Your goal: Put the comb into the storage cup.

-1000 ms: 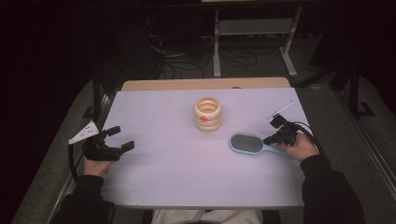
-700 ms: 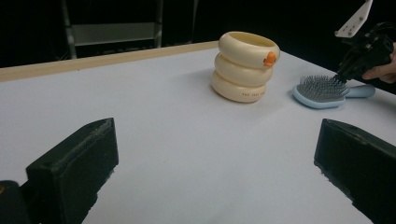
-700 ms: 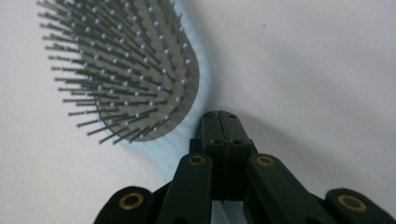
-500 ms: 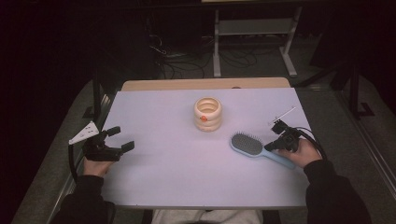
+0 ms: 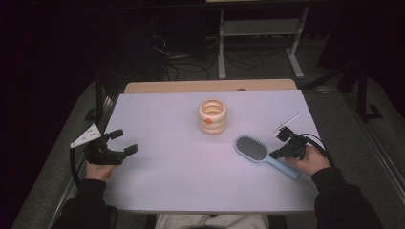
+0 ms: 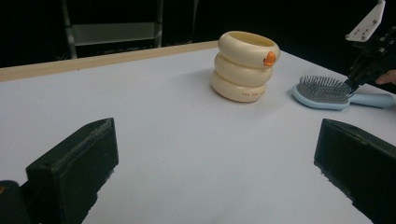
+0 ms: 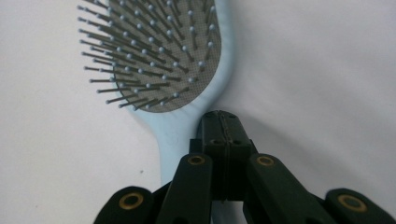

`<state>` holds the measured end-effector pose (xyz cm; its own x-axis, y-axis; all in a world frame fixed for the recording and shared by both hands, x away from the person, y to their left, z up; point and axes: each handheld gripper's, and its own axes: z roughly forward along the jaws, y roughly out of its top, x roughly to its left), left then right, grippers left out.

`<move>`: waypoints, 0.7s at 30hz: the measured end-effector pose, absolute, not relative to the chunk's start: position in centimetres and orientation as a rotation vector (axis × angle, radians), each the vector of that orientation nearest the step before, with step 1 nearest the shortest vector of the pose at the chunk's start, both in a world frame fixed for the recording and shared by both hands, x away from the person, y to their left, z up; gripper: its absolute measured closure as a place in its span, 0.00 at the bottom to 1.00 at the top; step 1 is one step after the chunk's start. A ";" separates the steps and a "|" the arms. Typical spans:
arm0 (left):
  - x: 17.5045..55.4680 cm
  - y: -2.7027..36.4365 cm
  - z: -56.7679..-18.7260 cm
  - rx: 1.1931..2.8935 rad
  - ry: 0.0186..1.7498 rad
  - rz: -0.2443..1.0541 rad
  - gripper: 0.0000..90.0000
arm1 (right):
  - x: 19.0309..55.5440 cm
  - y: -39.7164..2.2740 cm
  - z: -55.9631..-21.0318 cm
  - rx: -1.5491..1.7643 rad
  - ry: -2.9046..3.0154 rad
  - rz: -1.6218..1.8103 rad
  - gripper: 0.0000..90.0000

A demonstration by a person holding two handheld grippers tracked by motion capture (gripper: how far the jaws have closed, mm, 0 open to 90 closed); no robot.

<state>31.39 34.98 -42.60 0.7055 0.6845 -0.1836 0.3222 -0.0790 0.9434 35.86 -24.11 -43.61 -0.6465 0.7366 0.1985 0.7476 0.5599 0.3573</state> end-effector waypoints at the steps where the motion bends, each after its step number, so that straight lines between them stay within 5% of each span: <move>1: 31.4 35.0 -42.6 1.678 0.819 0.364 0.00 | 35.8 -24.1 -43.6 -1.305 -2.753 -0.651 0.99; 21: 31.4 35.0 -42.6 1.672 0.818 0.362 0.00 | 34.0 -23.3 -43.3 -1.248 -2.761 -0.655 0.99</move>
